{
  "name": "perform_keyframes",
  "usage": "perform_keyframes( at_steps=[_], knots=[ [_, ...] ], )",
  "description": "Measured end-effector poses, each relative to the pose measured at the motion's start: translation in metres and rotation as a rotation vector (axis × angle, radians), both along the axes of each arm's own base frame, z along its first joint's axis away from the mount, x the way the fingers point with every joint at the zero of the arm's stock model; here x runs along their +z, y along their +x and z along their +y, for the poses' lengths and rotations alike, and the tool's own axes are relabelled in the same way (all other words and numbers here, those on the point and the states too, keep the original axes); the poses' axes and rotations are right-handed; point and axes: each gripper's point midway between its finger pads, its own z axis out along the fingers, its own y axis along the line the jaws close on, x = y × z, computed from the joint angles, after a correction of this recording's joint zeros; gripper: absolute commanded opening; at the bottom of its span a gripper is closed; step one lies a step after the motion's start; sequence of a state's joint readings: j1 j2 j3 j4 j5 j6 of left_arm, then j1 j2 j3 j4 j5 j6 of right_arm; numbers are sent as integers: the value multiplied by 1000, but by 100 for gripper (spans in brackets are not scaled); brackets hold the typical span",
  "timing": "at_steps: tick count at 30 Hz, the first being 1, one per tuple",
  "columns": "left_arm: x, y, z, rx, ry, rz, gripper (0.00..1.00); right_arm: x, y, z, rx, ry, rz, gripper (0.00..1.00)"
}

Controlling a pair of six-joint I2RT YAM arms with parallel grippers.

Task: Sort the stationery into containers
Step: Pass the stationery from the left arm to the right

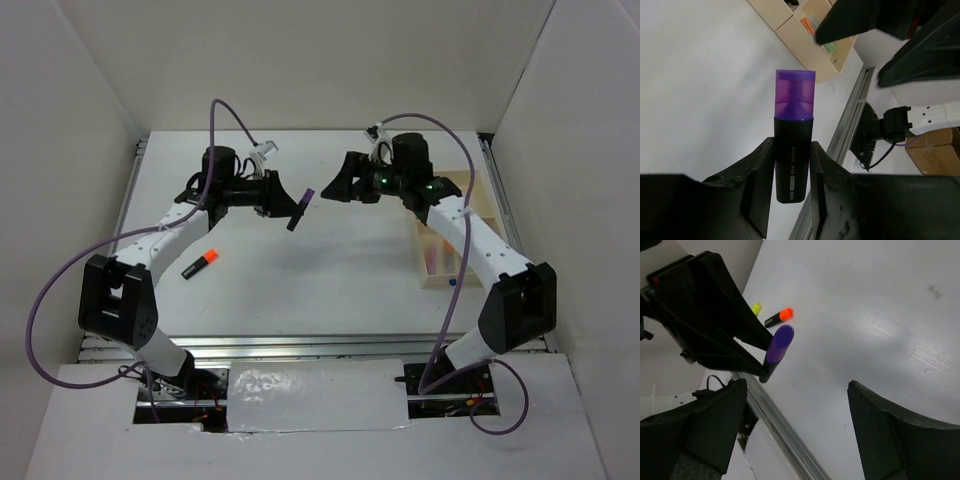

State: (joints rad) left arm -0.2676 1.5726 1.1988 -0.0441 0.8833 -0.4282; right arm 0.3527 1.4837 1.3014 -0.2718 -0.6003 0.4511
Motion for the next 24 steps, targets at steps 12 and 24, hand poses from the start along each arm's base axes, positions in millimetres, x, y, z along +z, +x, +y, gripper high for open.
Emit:
perform_keyframes(
  at_steps=[12, 24],
  knots=[
    [17, -20, -26, -26, 4, -49, 1, -28, -3, 52, 49, 34, 164, 46],
    [13, -10, -9, 59, 74, -19, 99, -15, 14, 28, 15, 102, 182, 0]
  ],
)
